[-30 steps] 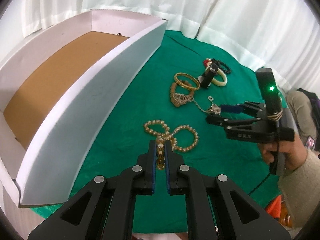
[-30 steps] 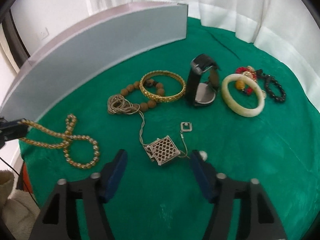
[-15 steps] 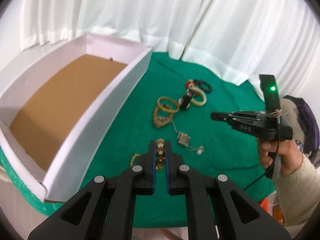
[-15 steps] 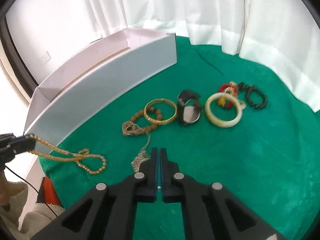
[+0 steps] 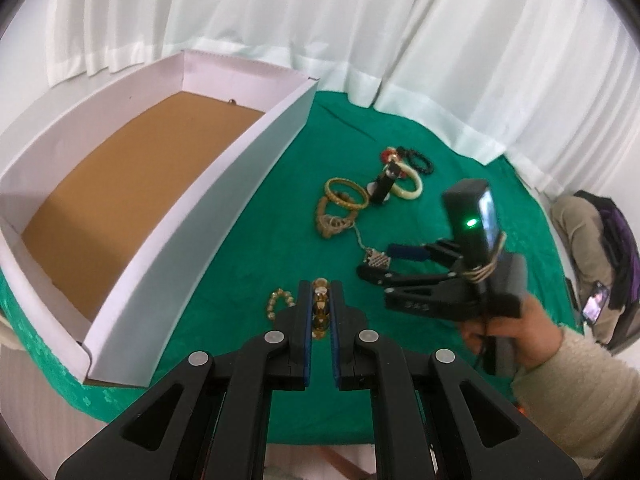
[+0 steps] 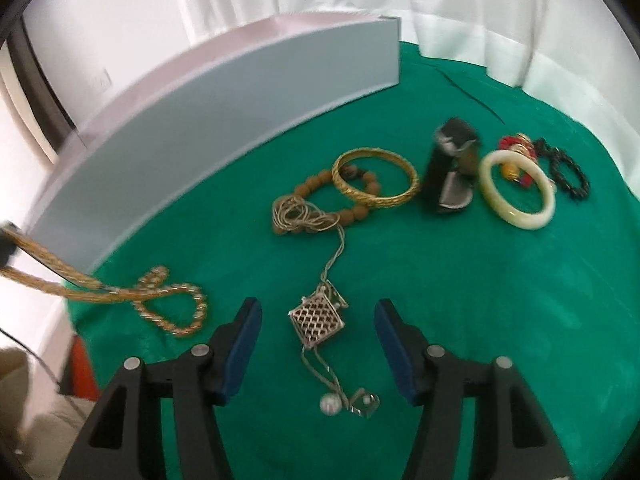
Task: Organize jewelry
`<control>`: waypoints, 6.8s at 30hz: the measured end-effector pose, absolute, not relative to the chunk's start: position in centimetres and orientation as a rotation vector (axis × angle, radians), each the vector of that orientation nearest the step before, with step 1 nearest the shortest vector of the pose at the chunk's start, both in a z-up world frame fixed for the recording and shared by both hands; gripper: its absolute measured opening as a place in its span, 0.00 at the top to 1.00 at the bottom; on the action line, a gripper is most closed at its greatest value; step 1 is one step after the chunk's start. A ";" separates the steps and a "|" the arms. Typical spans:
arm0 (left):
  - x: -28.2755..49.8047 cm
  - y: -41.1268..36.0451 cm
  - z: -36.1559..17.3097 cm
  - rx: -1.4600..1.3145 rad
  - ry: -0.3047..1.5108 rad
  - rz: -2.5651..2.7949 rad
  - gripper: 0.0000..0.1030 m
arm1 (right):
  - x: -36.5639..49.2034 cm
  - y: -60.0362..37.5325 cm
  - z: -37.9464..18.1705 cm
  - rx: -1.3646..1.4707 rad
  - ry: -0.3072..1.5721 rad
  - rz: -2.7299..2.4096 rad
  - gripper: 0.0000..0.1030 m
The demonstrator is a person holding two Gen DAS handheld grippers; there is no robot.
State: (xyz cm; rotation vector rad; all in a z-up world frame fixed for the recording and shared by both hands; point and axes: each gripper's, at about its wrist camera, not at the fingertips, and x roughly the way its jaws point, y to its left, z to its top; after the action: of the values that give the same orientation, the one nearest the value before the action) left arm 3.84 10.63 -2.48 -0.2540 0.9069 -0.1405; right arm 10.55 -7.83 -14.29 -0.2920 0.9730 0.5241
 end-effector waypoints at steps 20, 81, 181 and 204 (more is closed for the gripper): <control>2.9 15.1 12.1 -0.355 0.737 -0.241 0.95 | 7.5 -4.6 6.7 -0.123 0.784 0.746 0.67; 2.5 18.8 -2.8 0.120 0.692 0.386 0.09 | -0.8 -12.4 -4.9 -0.125 0.772 0.376 0.52; 7.0 5.2 -12.6 -0.059 0.976 -0.179 0.46 | 9.5 -14.1 -13.1 0.267 1.054 0.469 0.33; 7.3 4.9 -12.9 -0.058 0.993 -0.141 0.34 | 7.1 -17.9 -12.0 0.076 0.972 0.211 0.81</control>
State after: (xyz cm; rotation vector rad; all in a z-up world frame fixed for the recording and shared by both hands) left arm 7.34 4.86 -12.94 -0.0577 0.9934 -0.1409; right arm 7.06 -17.86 -12.01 0.0759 0.9723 0.2112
